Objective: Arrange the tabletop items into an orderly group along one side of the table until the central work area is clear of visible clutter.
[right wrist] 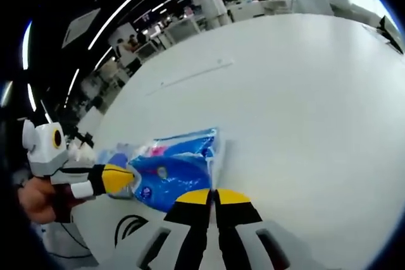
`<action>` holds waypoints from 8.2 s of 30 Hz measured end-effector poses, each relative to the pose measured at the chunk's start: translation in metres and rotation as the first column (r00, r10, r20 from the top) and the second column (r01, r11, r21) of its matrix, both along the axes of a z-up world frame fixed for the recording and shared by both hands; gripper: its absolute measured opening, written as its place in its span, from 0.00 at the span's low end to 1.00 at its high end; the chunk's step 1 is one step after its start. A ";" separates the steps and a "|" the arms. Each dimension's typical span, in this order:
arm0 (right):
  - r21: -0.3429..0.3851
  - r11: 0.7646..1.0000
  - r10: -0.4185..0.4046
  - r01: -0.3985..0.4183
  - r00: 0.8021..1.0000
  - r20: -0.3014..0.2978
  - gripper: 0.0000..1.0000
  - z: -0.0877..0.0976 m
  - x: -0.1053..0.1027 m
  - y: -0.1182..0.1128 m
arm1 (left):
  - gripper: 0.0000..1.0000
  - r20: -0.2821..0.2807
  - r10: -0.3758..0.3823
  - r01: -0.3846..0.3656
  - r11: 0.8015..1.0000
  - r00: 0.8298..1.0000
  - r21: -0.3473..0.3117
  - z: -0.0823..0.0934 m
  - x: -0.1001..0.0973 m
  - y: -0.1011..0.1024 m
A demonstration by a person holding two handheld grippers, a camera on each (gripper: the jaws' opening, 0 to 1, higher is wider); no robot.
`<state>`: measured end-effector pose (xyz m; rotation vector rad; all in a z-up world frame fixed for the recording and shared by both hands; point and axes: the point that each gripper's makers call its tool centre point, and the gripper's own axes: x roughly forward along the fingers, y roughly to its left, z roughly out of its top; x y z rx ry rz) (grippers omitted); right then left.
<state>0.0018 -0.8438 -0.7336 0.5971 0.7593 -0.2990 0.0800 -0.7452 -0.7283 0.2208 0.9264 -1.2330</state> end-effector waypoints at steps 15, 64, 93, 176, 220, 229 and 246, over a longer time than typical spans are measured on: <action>-0.006 1.000 0.013 -0.013 1.000 -0.026 0.00 -0.017 -0.002 -0.004 | 0.00 -0.020 0.006 -0.005 1.000 1.000 0.019 -0.008 -0.004 -0.001; -0.005 0.998 0.058 -0.058 0.997 -0.043 0.09 -0.009 -0.021 0.012 | 0.13 0.006 0.102 -0.102 0.995 0.995 0.010 0.029 0.028 0.043; -0.012 0.995 0.103 -0.104 0.993 -0.059 0.11 -0.014 -0.041 0.057 | 0.12 0.025 0.080 -0.081 0.997 0.996 0.015 0.031 0.006 0.113; 0.044 0.991 0.126 -0.123 0.991 -0.055 0.06 -0.010 -0.033 0.128 | 0.02 -0.237 0.151 -0.143 0.988 0.960 0.050 -0.021 -0.066 0.103; -0.018 0.982 0.188 -0.190 0.978 -0.094 0.08 -0.012 -0.019 0.129 | 0.04 -0.224 0.158 -0.148 0.987 0.962 0.060 -0.023 -0.053 0.105; -0.033 0.976 0.210 -0.213 0.974 -0.089 0.09 -0.007 -0.021 0.130 | 0.10 -0.201 0.097 -0.089 0.995 0.975 0.047 -0.018 -0.050 0.110; -0.076 0.970 0.227 -0.230 0.973 -0.050 0.17 0.005 -0.008 0.099 | 0.18 -0.086 0.004 -0.006 1.000 0.996 -0.017 0.020 -0.012 0.161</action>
